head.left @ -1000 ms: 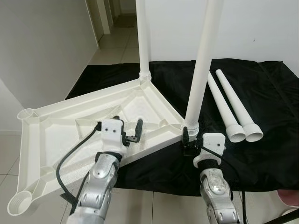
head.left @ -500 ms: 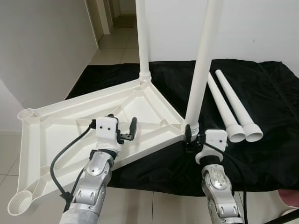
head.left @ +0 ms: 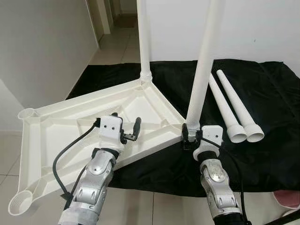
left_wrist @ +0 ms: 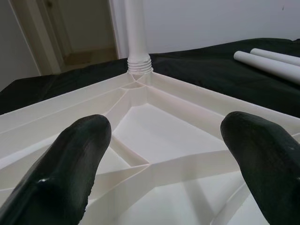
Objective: Building children table
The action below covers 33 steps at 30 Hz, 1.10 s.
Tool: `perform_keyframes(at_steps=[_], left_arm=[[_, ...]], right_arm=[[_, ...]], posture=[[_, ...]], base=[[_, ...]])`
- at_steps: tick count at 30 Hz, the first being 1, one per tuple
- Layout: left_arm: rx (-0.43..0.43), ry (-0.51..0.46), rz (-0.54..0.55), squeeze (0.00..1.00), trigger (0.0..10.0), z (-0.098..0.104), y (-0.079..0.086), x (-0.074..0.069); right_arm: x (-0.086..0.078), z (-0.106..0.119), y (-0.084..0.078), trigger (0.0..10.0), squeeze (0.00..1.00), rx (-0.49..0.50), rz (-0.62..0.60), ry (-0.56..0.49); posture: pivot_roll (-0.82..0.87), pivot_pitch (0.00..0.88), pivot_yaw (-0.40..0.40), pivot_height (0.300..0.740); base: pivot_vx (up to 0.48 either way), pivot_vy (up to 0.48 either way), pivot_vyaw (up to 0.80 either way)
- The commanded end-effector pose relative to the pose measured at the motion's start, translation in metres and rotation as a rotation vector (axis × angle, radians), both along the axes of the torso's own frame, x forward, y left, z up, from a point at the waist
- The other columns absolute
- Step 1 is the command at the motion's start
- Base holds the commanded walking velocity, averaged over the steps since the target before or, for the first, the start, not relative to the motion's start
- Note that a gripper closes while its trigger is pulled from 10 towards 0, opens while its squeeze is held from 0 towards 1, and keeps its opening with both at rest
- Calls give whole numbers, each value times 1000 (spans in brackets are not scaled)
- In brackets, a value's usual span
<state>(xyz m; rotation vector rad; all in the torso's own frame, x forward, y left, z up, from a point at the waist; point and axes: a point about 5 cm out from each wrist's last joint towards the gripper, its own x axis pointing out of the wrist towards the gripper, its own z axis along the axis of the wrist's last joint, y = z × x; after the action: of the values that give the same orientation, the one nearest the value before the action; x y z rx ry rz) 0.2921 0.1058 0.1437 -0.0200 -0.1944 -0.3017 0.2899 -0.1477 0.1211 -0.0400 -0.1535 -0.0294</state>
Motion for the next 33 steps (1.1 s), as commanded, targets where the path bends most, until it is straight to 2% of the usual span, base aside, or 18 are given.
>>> perform_keyframes(at_steps=[1, 3, 4, 8, 9, 10, 12, 13, 19, 20, 21, 22, 24, 25, 28, 29, 30, 33], left_arm=[[39, -5, -125, 0, 10000, 0, -4, -4], [41, -8, -120, 0, 10000, 1, -3, -4], [41, -9, -116, 0, 10000, 1, -2, -5], [41, -8, -109, 0, 10000, 2, 0, -6], [40, -7, -107, 0, 10000, 1, 0, -6], [40, -5, -106, 0, 10000, 1, 0, -6], [40, -4, -106, 0, 10000, 1, 0, -7], [40, -3, -105, 0, 10000, 0, -1, -7], [38, 3, -109, 0, 10000, 0, -2, -8], [38, 3, -110, 0, 10000, 0, -2, -8], [38, 3, -110, 0, 10000, 0, -2, -8], [39, 4, -111, 0, 10000, 0, -2, -8], [40, 4, -112, 0, 10000, 0, -2, -8], [41, 5, -112, 0, 10000, 0, -2, -8], [44, 7, -112, 0, 10000, 0, -2, -8], [44, 8, -114, 0, 10000, 0, -2, -8], [45, 9, -116, 0, 10000, -1, -2, -8], [48, 12, -122, 0, 10000, -1, -3, -9]], right_arm=[[0, -3, 5, 7137, 0, 10, 15, 13], [-3, -4, 10, 7490, 0, 4, 26, 12], [-7, -6, 13, 10000, 0, 3, 28, 14], [-15, -8, 14, 10000, 0, 11, 27, 2], [-17, -8, 14, 2196, 0, 1, 29, -3], [-18, -9, 12, 0, 0, 2, 17, -6], [-19, -9, 10, 0, 0, 3, 7, -8], [-20, -9, 8, 10000, 0, -6, -9, -5], [-22, -10, 7, 9922, 0, -21, 2, 1], [-23, -11, 8, 8078, 0, -25, 4, 3], [-23, -11, 8, 8078, 0, -25, 4, 3], [-23, -12, 10, 4824, 0, -27, 17, 8], [-24, -13, 13, 4824, 0, -21, 36, 13], [-25, -13, 16, 0, 0, -23, 50, 15], [-26, -14, 18, 0, 0, -21, 59, 17], [-27, -15, 19, 3961, 0, -17, 65, 20], [-28, -15, 20, 10000, 0, -19, 66, 23], [-28, -16, 21, 10000, 0, -24, 66, 26]], posture=[[-47, 9, 59, 740], [-43, 13, 57, 740], [-40, 15, 54, 740], [-39, 25, 54, 740], [-39, 25, 54, 740], [-39, 27, 54, 740], [-39, 27, 54, 740], [-43, 34, 54, 740], [-48, 39, 59, 740], [-48, 39, 59, 740], [-48, 39, 59, 740], [-49, 41, 59, 740], [-49, 41, 59, 740], [-49, 41, 59, 740], [-49, 41, 59, 740], [-48, 40, 56, 740], [-49, 39, 56, 740], [-49, 39, 56, 740]], base=[[0, 0, 0], [0, 0, 0], [0, 0, 0], [0, 0, 0], [0, 0, 0], [0, 0, 0], [0, 0, 0], [0, 0, 0], [0, 0, 0], [0, 0, 0], [0, 0, 0], [0, 0, 0], [0, 0, 0], [0, 0, 0], [0, 0, 0], [0, 0, 0], [0, 0, 0], [0, 0, 0]])
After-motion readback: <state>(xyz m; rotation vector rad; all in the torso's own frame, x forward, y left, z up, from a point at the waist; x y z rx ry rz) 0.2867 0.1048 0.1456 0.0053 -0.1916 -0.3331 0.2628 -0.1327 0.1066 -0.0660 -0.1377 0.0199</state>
